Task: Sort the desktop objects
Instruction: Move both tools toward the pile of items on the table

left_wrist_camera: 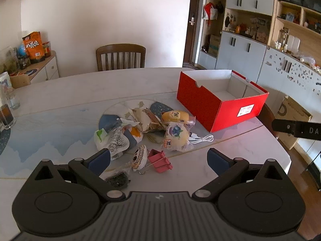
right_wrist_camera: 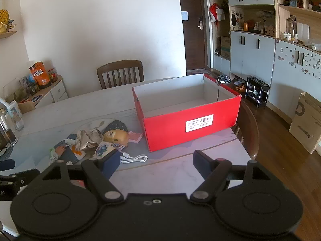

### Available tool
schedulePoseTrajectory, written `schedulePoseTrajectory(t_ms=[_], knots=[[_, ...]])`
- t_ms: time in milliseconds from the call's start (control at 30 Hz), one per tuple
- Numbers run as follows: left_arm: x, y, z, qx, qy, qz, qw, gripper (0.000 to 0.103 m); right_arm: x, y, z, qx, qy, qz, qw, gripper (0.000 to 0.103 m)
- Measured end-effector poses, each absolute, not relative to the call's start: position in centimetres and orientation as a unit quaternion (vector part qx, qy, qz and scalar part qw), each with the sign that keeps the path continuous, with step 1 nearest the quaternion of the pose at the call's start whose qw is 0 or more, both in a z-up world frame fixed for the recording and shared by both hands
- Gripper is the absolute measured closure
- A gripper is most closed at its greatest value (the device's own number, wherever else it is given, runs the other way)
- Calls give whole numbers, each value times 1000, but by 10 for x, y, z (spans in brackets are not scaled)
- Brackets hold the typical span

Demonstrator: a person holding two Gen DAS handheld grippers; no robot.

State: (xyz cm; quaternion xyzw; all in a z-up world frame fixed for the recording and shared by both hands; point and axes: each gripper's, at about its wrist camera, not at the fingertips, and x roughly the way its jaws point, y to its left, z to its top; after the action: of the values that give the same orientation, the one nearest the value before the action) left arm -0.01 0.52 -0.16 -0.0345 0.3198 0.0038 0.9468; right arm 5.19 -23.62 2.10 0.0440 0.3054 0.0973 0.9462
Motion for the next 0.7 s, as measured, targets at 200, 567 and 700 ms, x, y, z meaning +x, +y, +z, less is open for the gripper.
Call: schedulePoseTrajectory(t_ms=[200, 567, 700], knots=[[-2, 3, 1, -33, 310, 4, 950, 0, 51, -238, 20, 40, 305, 103, 946, 23], [-6, 2, 4, -34, 291, 5, 956, 0, 51, -235, 21, 29, 299, 120, 946, 23], [-5, 0, 4, -23, 289, 10, 957, 0, 51, -234, 21, 24, 298, 125, 946, 23]])
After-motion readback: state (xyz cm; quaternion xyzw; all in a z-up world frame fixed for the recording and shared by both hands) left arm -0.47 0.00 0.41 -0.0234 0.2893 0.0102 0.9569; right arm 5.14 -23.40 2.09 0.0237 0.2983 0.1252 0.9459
